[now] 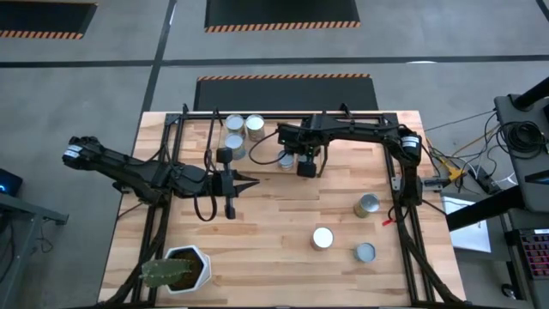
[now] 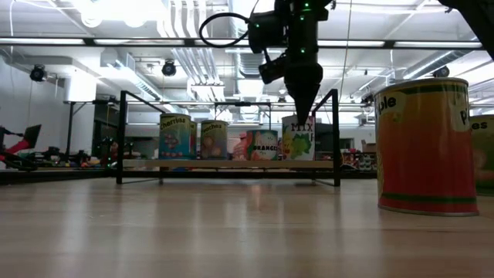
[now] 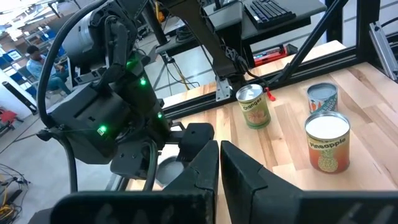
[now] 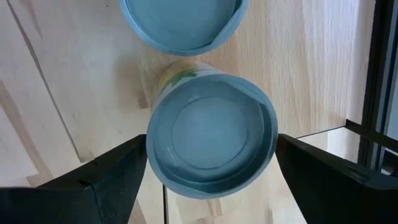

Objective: Pick and place cans onto a shelf
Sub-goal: Put the canned mixed fruits on the shelf

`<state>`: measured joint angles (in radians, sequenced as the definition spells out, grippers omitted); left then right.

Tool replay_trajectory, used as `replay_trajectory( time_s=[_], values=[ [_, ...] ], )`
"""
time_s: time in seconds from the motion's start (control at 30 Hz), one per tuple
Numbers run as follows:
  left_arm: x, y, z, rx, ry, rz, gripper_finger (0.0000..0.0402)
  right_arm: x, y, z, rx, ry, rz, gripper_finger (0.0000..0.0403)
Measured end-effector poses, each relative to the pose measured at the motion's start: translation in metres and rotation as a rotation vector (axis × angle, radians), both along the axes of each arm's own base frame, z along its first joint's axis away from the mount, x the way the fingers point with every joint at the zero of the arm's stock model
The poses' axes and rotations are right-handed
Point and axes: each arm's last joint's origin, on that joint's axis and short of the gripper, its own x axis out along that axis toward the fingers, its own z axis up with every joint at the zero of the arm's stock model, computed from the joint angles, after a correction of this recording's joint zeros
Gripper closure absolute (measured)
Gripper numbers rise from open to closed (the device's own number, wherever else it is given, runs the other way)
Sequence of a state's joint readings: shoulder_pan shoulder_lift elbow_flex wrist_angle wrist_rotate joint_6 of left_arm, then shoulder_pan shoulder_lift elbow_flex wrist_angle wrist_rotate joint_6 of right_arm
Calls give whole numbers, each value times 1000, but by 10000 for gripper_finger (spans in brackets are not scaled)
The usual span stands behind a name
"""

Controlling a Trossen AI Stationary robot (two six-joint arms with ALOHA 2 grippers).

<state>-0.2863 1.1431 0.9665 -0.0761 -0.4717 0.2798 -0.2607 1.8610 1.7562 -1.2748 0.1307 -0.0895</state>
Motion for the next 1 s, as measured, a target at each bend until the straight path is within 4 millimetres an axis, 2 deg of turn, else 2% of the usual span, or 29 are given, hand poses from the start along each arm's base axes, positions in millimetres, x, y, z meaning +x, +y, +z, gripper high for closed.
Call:
replay_trajectory(
  time_s=[0.17, 0.4, 0.57, 0.63, 0.7, 0.93, 1.0],
  values=[
    [0, 0, 0, 0, 0, 0, 402, -4, 1, 5, 3, 5, -10, 74],
    [0, 0, 0, 0, 0, 0, 402, -14, 4, 26, -2, -20, -25, 76],
    [0, 0, 0, -1, -2, 0, 402, -18, 8, 40, -14, -47, 69, 84],
    [0, 0, 0, 0, -1, 0, 402, -17, 8, 39, -20, -55, 102, 110],
    [0, 0, 0, 0, -1, 0, 402, -14, 7, 35, -27, -73, 120, 155],
    [0, 0, 0, 0, 0, -1, 402, -8, 2, 22, -36, -76, 139, 369],
    [0, 0, 0, 0, -1, -1, 402, -6, 1, 19, -38, -79, 141, 382]
  ],
)
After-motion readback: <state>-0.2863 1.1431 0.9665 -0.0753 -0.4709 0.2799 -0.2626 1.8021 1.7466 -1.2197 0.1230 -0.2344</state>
